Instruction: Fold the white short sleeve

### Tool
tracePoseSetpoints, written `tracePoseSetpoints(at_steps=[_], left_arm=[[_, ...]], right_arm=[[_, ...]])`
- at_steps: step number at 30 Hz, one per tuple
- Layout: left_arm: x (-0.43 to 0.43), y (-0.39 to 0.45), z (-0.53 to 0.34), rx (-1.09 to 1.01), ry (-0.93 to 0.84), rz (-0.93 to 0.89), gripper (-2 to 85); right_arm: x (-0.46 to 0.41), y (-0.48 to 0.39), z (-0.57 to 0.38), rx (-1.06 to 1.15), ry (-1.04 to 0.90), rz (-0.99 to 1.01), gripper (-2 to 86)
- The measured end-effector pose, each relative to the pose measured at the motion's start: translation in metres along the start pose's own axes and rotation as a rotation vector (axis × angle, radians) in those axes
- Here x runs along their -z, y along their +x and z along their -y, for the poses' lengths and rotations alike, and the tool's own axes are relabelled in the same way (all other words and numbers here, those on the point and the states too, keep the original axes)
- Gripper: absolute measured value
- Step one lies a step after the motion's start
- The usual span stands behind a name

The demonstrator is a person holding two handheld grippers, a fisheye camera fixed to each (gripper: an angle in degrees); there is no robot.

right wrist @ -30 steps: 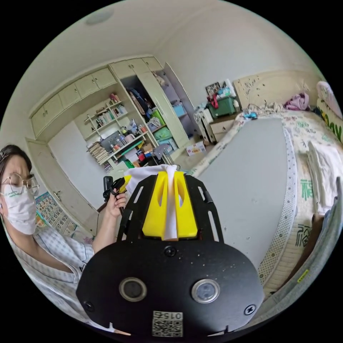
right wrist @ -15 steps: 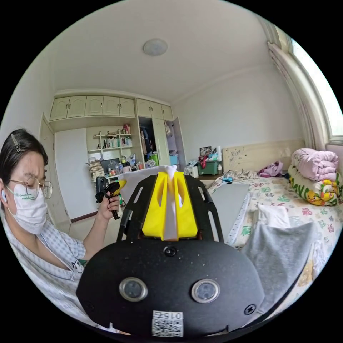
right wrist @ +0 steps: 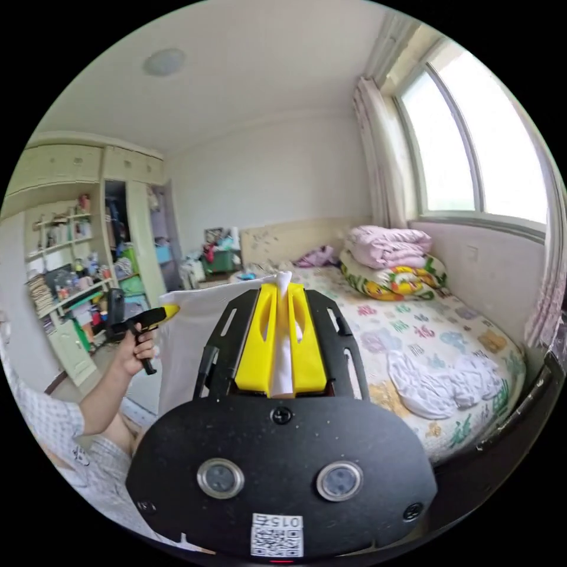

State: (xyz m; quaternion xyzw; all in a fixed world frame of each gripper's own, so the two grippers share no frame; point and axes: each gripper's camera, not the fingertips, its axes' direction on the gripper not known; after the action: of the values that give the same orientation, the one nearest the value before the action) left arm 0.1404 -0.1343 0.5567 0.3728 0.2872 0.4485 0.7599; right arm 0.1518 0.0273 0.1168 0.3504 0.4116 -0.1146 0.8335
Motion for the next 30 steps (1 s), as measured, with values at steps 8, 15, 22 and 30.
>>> tracePoseSetpoints(at_steps=[8, 15, 22, 30], left_arm=[[-0.202, -0.169, -0.074, 0.291, -0.310, 0.279, 5.7], [-0.178, -0.249, -0.080, 0.398, -0.138, 0.448, 5.8], [-0.243, -0.316, -0.088, 0.447, -0.258, 0.404, 7.2], [-0.338, -0.351, -0.096, 0.354, -0.465, 0.360, 9.0]], right_arm=[[-0.237, 0.065, 0.012, -0.079, -0.348, -0.457, 4.7], [-0.269, 0.020, 0.088, 0.101, -0.080, -0.424, 0.1], [-0.517, -0.053, 0.100, 0.240, -0.676, 0.069, -0.7], [-0.702, -0.081, -0.005, 0.433, -1.033, -0.080, 5.6]])
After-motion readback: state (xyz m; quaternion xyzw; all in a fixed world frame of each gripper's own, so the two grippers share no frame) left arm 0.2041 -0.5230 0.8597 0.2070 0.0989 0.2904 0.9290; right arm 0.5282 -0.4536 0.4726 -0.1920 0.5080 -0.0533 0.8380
